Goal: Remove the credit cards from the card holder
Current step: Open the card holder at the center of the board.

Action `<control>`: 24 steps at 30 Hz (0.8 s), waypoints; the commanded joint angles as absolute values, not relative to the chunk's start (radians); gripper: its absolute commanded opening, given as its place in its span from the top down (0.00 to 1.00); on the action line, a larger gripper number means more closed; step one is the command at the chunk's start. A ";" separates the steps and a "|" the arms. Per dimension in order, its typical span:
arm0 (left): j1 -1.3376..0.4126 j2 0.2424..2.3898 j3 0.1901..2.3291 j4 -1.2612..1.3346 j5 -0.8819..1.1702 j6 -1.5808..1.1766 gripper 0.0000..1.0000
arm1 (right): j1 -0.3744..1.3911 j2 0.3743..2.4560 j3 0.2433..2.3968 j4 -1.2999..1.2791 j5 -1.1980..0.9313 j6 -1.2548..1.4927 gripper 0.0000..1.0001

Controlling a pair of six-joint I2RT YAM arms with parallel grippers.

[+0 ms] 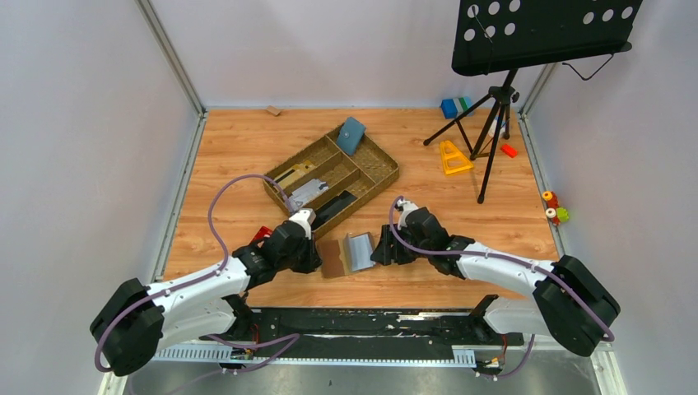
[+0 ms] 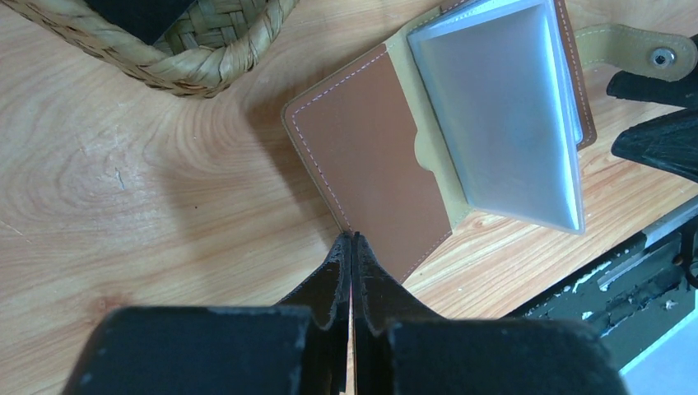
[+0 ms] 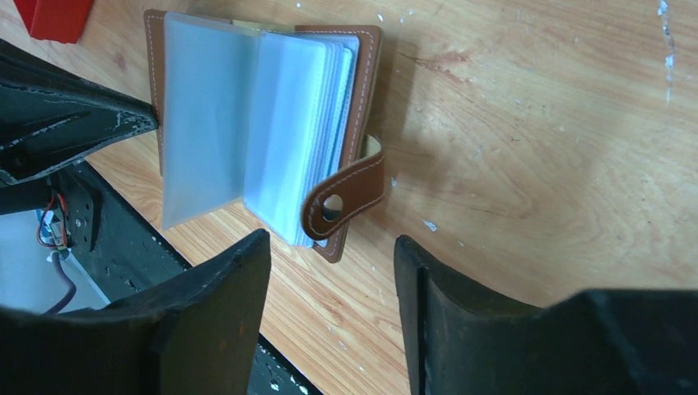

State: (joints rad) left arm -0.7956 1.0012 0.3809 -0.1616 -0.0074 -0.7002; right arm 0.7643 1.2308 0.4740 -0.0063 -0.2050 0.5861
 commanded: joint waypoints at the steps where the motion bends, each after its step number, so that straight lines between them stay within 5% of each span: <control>1: -0.792 0.989 0.372 -0.126 -0.006 -0.715 1.00 | 0.764 1.216 0.463 0.027 -0.185 0.614 0.40; 7: -0.792 1.011 0.373 -0.107 0.017 -0.719 1.00 | 0.763 1.250 0.445 0.048 -0.181 0.641 0.25; 17: -0.792 1.045 0.369 -0.099 0.010 -0.712 1.00 | 0.756 1.302 0.494 0.017 -0.128 0.608 0.24; 24: -0.792 1.076 0.391 -0.120 0.014 -0.693 1.00 | 0.668 1.362 0.465 0.139 -0.300 0.633 0.26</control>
